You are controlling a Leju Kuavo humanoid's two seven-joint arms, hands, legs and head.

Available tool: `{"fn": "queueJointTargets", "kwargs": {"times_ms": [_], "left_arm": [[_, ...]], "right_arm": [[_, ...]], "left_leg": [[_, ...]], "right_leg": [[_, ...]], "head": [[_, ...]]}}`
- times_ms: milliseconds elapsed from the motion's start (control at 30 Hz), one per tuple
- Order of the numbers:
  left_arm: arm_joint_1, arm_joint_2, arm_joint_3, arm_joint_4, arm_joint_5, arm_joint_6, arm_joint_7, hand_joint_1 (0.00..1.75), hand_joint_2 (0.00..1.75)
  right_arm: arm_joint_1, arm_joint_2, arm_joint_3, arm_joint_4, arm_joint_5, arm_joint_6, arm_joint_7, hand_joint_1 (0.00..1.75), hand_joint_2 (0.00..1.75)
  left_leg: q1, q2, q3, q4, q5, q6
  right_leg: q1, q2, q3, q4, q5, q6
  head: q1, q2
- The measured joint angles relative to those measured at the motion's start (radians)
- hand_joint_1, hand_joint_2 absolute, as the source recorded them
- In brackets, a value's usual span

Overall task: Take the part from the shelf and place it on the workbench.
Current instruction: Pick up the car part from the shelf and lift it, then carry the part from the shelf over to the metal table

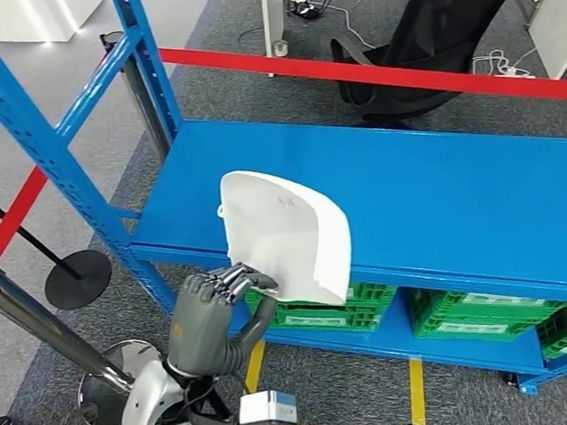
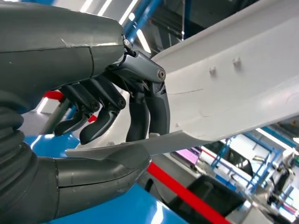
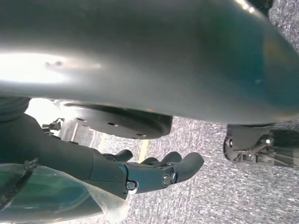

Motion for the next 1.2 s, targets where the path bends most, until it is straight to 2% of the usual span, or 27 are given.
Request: {"fn": "queueJointTargets", "kwargs": {"times_ms": [33, 100, 133, 167, 200, 233, 267, 333, 400, 467, 500, 567, 633, 667, 700, 733, 767, 833, 867, 900, 967, 1000, 1033, 1067, 1133, 1167, 1200], "left_arm": [[0.006, -0.001, -0.004, -0.010, -0.003, 0.006, 0.000, 1.75, 1.75], [0.016, -0.001, -0.012, -0.021, -0.014, 0.033, -0.001, 1.75, 1.75], [0.024, -0.001, -0.016, -0.024, -0.022, 0.052, -0.003, 1.75, 1.75], [0.034, 0.000, -0.020, -0.026, -0.028, 0.072, -0.004, 1.75, 1.75], [0.044, 0.001, -0.023, -0.028, -0.031, 0.089, -0.006, 1.75, 1.75], [0.053, 0.002, -0.027, -0.032, -0.032, 0.104, -0.008, 1.75, 1.75], [0.059, 0.003, -0.030, -0.036, -0.032, 0.116, -0.010, 1.75, 1.75], [0.068, 0.006, -0.035, -0.044, -0.025, 0.136, -0.012, 1.75, 1.75], [0.072, 0.010, -0.038, -0.049, -0.012, 0.149, -0.012, 1.75, 1.75], [0.075, 0.013, -0.040, -0.050, 0.001, 0.155, -0.012, 1.75, 1.75], [0.076, 0.014, -0.040, -0.050, 0.007, 0.158, -0.012, 1.75, 1.75], [0.079, 0.017, -0.041, -0.050, 0.021, 0.162, -0.012, 1.75, 1.75], [0.081, 0.020, -0.041, -0.050, 0.033, 0.163, -0.013, 1.75, 1.75], [0.083, 0.021, -0.041, -0.050, 0.039, 0.163, -0.014, 1.75, 1.75], [0.085, 0.022, -0.041, -0.050, 0.043, 0.163, -0.015, 1.75, 1.75], [0.086, 0.023, -0.042, -0.050, 0.048, 0.163, -0.016, 1.75, 1.75], [0.087, 0.024, -0.042, -0.050, 0.053, 0.162, -0.017, 1.75, 1.75], [0.086, 0.024, -0.043, -0.050, 0.063, 0.160, -0.019, 1.75, 1.75], [0.086, 0.024, -0.043, -0.050, 0.068, 0.160, -0.020, 1.75, 1.75], [0.086, 0.024, -0.043, -0.050, 0.074, 0.159, -0.021, 1.75, 1.75], [0.086, 0.024, -0.044, -0.050, 0.089, 0.157, -0.023, 1.75, 1.75], [0.086, 0.024, -0.046, -0.050, 0.096, 0.155, -0.024, 1.75, 1.75], [0.085, 0.024, -0.048, -0.050, 0.102, 0.154, -0.025, 1.75, 1.75], [0.084, 0.023, -0.049, -0.050, 0.105, 0.152, -0.026, 1.75, 1.75], [0.084, 0.023, -0.051, -0.050, 0.109, 0.150, -0.027, 1.75, 1.75], [0.084, 0.024, -0.051, -0.050, 0.110, 0.150, -0.027, 1.75, 1.75], [0.084, 0.024, -0.051, -0.050, 0.110, 0.149, -0.027, 1.75, 1.75]], "right_arm": [[0.000, 0.000, -0.002, -0.001, 0.000, 0.001, -0.001, 0.00, 0.00], [0.003, -0.001, -0.009, -0.002, -0.001, 0.003, -0.003, 0.00, 0.00], [0.006, -0.001, -0.012, -0.002, -0.002, 0.006, -0.004, 0.00, 0.00], [0.009, -0.002, -0.016, -0.002, -0.001, 0.009, -0.003, 0.00, 0.00], [0.012, -0.002, -0.019, -0.002, -0.001, 0.011, -0.001, 0.00, 0.00], [0.014, -0.002, -0.023, -0.002, -0.001, 0.013, 0.001, 0.00, 0.00], [0.016, -0.003, -0.026, -0.002, -0.001, 0.014, 0.003, 0.00, 0.00], [0.017, -0.004, -0.031, -0.002, -0.002, 0.015, 0.004, 0.00, 0.00], [0.018, -0.004, -0.037, -0.002, -0.003, 0.015, 0.003, 0.00, 0.00], [0.020, -0.004, -0.044, -0.003, -0.003, 0.015, 0.001, 0.00, 0.00], [0.021, -0.004, -0.047, -0.003, -0.003, 0.016, 0.001, 0.00, 0.00], [0.022, -0.004, -0.051, -0.004, -0.002, 0.021, 0.001, 0.00, 0.00], [0.024, -0.004, -0.055, -0.005, -0.002, 0.028, 0.001, 0.00, 0.00], [0.025, -0.004, -0.057, -0.005, -0.003, 0.032, 0.001, 0.00, 0.00], [0.026, -0.005, -0.060, -0.005, -0.003, 0.037, 0.001, 0.00, 0.00], [0.028, -0.005, -0.063, -0.005, -0.003, 0.042, 0.001, 0.00, 0.00], [0.029, -0.005, -0.067, -0.005, -0.003, 0.047, 0.001, 0.00, 0.00], [0.031, -0.005, -0.073, -0.005, -0.003, 0.055, 0.001, 0.00, 0.00], [0.032, -0.006, -0.075, -0.006, -0.003, 0.058, 0.001, 0.00, 0.00], [0.033, -0.006, -0.077, -0.006, -0.002, 0.061, 0.001, 0.00, 0.00], [0.035, -0.008, -0.082, -0.006, -0.002, 0.063, 0.001, 0.00, 0.00], [0.037, -0.010, -0.085, -0.007, -0.002, 0.063, 0.001, 0.00, 0.00], [0.039, -0.012, -0.089, -0.007, -0.002, 0.062, 0.000, 0.00, 0.00], [0.040, -0.015, -0.092, -0.007, -0.002, 0.062, 0.000, 0.00, 0.00], [0.043, -0.019, -0.098, -0.007, -0.002, 0.061, 0.000, 0.00, 0.00], [0.044, -0.021, -0.100, -0.007, -0.002, 0.060, 0.001, 0.00, 0.00], [0.045, -0.023, -0.101, -0.007, -0.002, 0.060, 0.001, 0.00, 0.00]], "left_leg": [[0.004, -0.006, 0.001, -0.006, 0.005, 0.004], [0.007, -0.018, 0.001, -0.009, 0.012, 0.010], [0.007, -0.026, -0.001, -0.008, 0.013, 0.011], [0.007, -0.032, -0.002, -0.007, 0.013, 0.011], [0.007, -0.038, -0.003, -0.005, 0.012, 0.011], [0.007, -0.044, -0.003, -0.002, 0.012, 0.010], [0.008, -0.048, -0.003, 0.002, 0.010, 0.007], [0.007, -0.055, -0.007, 0.011, 0.007, -0.002], [0.004, -0.058, -0.013, 0.022, 0.008, -0.013], [0.005, -0.060, -0.018, 0.028, 0.010, -0.024], [0.007, -0.060, -0.021, 0.035, 0.000, -0.030], [0.012, -0.061, -0.043, 0.096, -0.059, -0.044], [0.018, -0.061, -0.081, 0.219, -0.143, -0.055], [0.021, -0.061, -0.093, 0.272, -0.168, -0.058], [0.022, -0.061, -0.091, 0.296, -0.173, -0.059], [0.024, -0.061, -0.072, 0.281, -0.159, -0.059], [0.024, -0.062, -0.034, 0.228, -0.130, -0.056], [0.022, -0.063, 0.056, 0.082, -0.087, -0.047], [0.020, -0.064, 0.086, 0.030, -0.078, -0.043], [0.018, -0.065, 0.098, 0.002, -0.078, -0.039], [0.015, -0.065, 0.094, -0.007, -0.070, -0.032], [0.016, -0.064, 0.088, -0.010, -0.061, -0.026], [0.017, -0.063, 0.080, -0.014, -0.051, -0.019], [0.019, -0.062, 0.070, -0.017, -0.040, -0.013], [0.016, -0.061, 0.043, -0.016, -0.020, -0.005], [0.013, -0.061, 0.028, -0.015, -0.009, -0.004], [0.011, -0.061, 0.013, -0.013, 0.001, -0.003]], "right_leg": [[-0.002, 0.030, -0.012, 0.027, -0.022, 0.002], [-0.005, 0.092, -0.067, 0.147, -0.091, 0.004], [-0.004, 0.104, -0.102, 0.220, -0.121, 0.006], [-0.004, 0.108, -0.129, 0.273, -0.133, 0.007], [-0.005, 0.110, -0.141, 0.292, -0.124, 0.008], [-0.006, 0.109, -0.132, 0.267, -0.093, 0.008], [-0.007, 0.109, -0.107, 0.207, -0.051, 0.009], [-0.008, 0.109, -0.046, 0.079, 0.006, 0.008], [-0.006, 0.110, -0.022, 0.031, 0.015, 0.002], [-0.006, 0.109, -0.026, 0.030, 0.020, -0.010], [-0.006, 0.109, -0.030, 0.030, 0.023, -0.018], [-0.009, 0.106, -0.041, 0.027, 0.034, -0.034], [-0.007, 0.103, -0.058, 0.029, 0.045, -0.042], [-0.006, 0.101, -0.067, 0.030, 0.050, -0.043], [-0.005, 0.100, -0.076, 0.032, 0.055, -0.042], [-0.005, 0.100, -0.085, 0.034, 0.060, -0.041], [-0.005, 0.100, -0.092, 0.037, 0.065, -0.040], [-0.004, 0.101, -0.102, 0.039, 0.075, -0.034], [-0.004, 0.101, -0.105, 0.039, 0.081, -0.029], [-0.004, 0.101, -0.107, 0.038, 0.088, -0.023], [-0.006, 0.102, -0.109, 0.032, 0.101, -0.008], [-0.007, 0.103, -0.113, 0.033, 0.097, -0.002], [-0.007, 0.105, -0.122, 0.046, 0.078, 0.002], [-0.007, 0.107, -0.136, 0.077, 0.042, 0.005], [-0.007, 0.109, -0.177, 0.196, -0.051, 0.006], [-0.006, 0.109, -0.192, 0.259, -0.080, 0.007], [-0.005, 0.109, -0.196, 0.302, -0.087, 0.007]], "head": [[0.001, 0.000], [0.005, 0.000], [0.006, 0.000], [0.007, 0.000], [0.007, 0.000], [0.007, 0.000], [0.007, 0.000], [0.007, 0.000], [0.006, 0.000], [0.006, 0.000], [0.005, 0.000], [0.001, 0.000], [-0.002, 0.000], [-0.002, 0.000], [-0.002, 0.000], [-0.002, 0.000], [-0.003, 0.000], [-0.002, 0.000], [-0.002, 0.000], [-0.002, 0.000], [-0.002, 0.000], [-0.002, 0.000], [0.000, 0.000], [0.001, 0.000], [0.004, 0.000], [0.004, 0.000], [0.003, 0.000]]}}
